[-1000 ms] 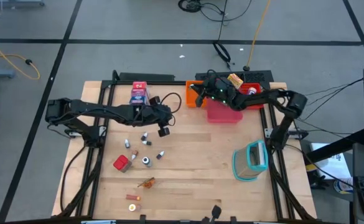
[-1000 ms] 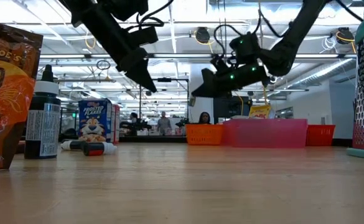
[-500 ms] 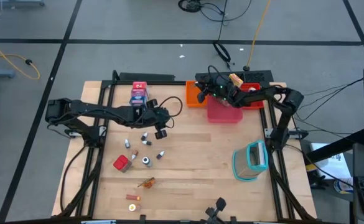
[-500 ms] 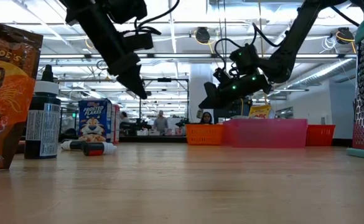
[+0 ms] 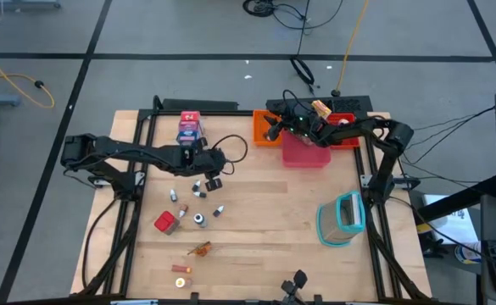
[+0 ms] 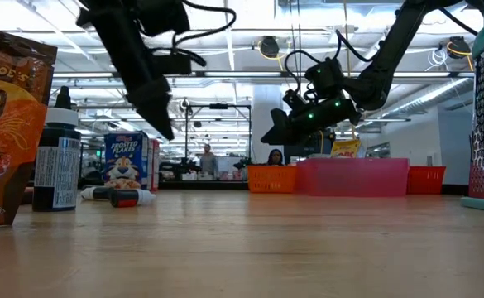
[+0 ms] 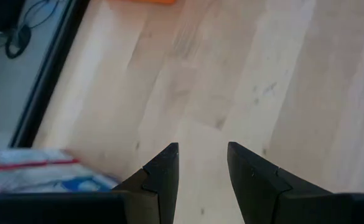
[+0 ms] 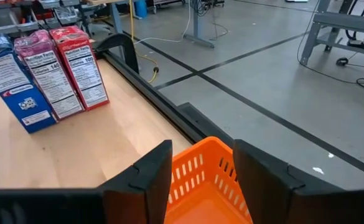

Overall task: Pick & Place Kitchen Items
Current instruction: Put the large black food coloring bottle into the orange bin

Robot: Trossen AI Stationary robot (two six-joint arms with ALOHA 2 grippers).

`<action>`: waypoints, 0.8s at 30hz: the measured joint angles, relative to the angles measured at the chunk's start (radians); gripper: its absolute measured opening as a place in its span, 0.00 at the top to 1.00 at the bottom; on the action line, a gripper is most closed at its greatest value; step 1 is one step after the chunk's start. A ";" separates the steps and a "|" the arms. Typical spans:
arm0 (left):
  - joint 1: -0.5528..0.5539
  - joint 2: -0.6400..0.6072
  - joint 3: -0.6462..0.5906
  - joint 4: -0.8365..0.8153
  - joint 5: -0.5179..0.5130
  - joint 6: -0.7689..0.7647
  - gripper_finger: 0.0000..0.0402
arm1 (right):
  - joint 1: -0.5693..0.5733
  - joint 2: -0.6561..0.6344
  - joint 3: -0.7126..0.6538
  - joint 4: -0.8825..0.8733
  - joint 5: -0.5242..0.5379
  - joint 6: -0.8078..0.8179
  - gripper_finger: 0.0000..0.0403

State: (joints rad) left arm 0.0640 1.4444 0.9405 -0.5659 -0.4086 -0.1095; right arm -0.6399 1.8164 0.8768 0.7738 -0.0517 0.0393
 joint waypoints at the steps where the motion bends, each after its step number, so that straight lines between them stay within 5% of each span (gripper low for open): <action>1: -0.010 -0.010 0.000 -0.007 -0.011 -0.007 0.66 | 0.000 0.000 0.000 0.000 -0.001 0.001 0.59; 13: -0.235 -0.210 0.001 -0.194 0.017 -0.204 0.66 | 0.030 0.000 0.000 -0.001 -0.005 0.002 0.60; 24: -0.525 -0.229 0.000 -0.211 0.041 -0.314 0.66 | 0.061 0.000 0.000 0.000 -0.005 0.002 0.60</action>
State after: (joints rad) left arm -0.4612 1.2151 0.9401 -0.7765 -0.3676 -0.4239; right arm -0.5792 1.8164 0.8764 0.7734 -0.0566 0.0410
